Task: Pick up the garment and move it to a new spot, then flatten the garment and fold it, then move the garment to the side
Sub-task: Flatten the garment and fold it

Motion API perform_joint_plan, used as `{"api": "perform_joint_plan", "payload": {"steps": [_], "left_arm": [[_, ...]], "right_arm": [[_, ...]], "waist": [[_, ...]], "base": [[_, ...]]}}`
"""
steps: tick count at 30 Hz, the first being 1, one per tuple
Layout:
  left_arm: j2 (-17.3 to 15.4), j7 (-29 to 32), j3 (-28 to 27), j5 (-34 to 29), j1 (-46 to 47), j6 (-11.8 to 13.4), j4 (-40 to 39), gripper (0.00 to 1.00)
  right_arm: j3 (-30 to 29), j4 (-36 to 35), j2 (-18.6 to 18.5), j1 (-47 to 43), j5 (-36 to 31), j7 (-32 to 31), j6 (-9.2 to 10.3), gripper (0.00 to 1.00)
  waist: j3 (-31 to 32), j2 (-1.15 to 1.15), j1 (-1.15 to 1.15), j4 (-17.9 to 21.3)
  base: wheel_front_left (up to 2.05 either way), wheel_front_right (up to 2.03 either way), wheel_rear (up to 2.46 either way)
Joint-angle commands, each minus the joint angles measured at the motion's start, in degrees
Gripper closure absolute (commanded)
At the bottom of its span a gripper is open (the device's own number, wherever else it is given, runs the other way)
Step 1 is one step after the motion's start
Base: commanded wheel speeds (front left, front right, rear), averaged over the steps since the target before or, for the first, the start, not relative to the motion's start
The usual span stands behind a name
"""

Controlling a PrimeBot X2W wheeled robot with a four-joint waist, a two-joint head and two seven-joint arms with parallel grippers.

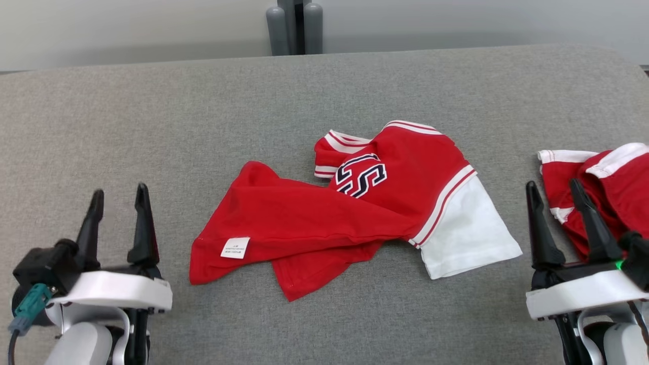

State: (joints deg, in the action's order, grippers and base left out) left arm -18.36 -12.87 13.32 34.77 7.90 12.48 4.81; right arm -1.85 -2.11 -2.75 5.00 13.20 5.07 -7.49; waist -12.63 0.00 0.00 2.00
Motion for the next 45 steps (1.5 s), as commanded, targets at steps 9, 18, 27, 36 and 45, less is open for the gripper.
{"api": "perform_joint_plan", "payload": {"steps": [9, 18, 27, 36, 45], "left_arm": [[-1.8, -1.1, 0.5, -5.9, 1.6, 2.7, -9.7, 0.0], [-3.5, -1.2, 0.9, -7.5, -3.3, 3.1, -8.4, 0.0], [-4.0, 1.1, 2.3, -7.1, -5.4, 2.9, -3.8, 0.0], [-4.2, 2.6, 2.9, -6.2, -5.9, 2.9, -2.7, 0.0], [-4.5, 2.7, 3.1, -6.2, -5.2, 3.1, -2.4, 0.0]], "right_arm": [[2.3, 0.8, -0.4, 2.2, -1.1, 0.9, -0.02, 0.0], [2.7, 3.2, -0.4, 0.0, -2.4, 0.9, -0.02, 0.0], [1.2, 4.4, -0.4, -3.4, -3.4, -1.0, -0.02, 0.0], [1.3, 3.4, -0.4, -5.0, -3.0, -2.0, -0.02, 0.0], [1.5, 3.0, -0.4, -5.0, -2.7, -2.1, -0.02, 0.0]], "waist": [[2.7, 0.0, 0.0, 1.6], [6.0, 0.0, 0.0, 2.1], [8.7, 0.0, 0.0, 1.9], [9.4, 0.0, 0.0, 1.4], [9.4, 0.0, 0.0, 1.4]], "base": [[0.0, 0.0, 0.0], [0.0, 0.0, 0.0], [0.0, 0.0, 0.0], [0.0, 0.0, 0.0], [0.0, 0.0, 0.0]]}}
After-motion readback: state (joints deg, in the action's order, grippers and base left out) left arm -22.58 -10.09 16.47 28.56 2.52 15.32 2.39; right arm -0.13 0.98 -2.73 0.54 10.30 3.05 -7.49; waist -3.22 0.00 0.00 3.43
